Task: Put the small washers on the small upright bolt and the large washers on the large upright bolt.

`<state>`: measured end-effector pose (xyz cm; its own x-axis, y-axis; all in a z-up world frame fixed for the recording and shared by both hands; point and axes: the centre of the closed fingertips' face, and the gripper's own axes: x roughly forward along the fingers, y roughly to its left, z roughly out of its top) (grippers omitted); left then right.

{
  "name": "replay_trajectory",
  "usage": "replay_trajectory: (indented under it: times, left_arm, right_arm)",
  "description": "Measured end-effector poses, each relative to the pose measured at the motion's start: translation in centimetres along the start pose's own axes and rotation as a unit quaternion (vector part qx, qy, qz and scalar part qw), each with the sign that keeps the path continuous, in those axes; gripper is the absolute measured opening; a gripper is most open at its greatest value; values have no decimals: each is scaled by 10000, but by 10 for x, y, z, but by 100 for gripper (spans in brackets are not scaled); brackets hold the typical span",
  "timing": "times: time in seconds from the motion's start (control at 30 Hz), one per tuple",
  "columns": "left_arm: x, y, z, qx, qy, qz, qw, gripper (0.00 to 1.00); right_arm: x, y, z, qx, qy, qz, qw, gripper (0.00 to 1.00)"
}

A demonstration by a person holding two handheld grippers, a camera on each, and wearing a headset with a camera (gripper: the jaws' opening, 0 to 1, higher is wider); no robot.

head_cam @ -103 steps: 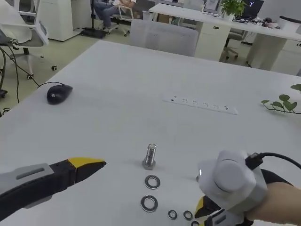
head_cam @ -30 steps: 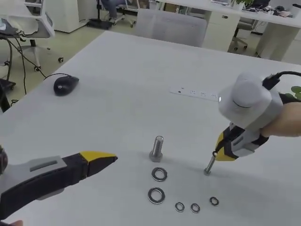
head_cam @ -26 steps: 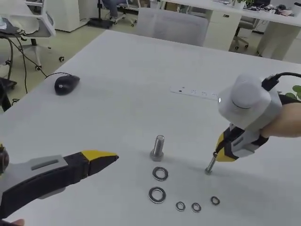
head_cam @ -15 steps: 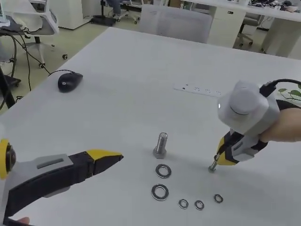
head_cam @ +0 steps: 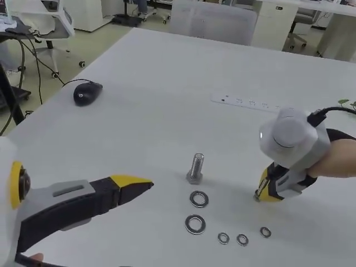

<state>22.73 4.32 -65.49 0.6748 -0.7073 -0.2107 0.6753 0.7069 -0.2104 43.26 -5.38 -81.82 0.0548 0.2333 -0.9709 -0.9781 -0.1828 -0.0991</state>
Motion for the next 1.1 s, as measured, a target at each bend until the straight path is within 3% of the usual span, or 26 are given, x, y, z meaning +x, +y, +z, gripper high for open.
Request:
replay_trajectory:
  times: [0.2,0.7,1.1]
  left_arm:
    - [1,0,0,3,2,-7,10000,73]
    - [-3,-5,4,119,-32,36,9999,72]
    - [-3,-19,5,168,-57,-28,9998,72]
  right_arm:
    - [0,1,-5,43,0,27,10000,16]
    - [-26,18,-13,121,-97,-114,9998,16]
    - [-19,67,-12,-17,-196,228,9995,18]
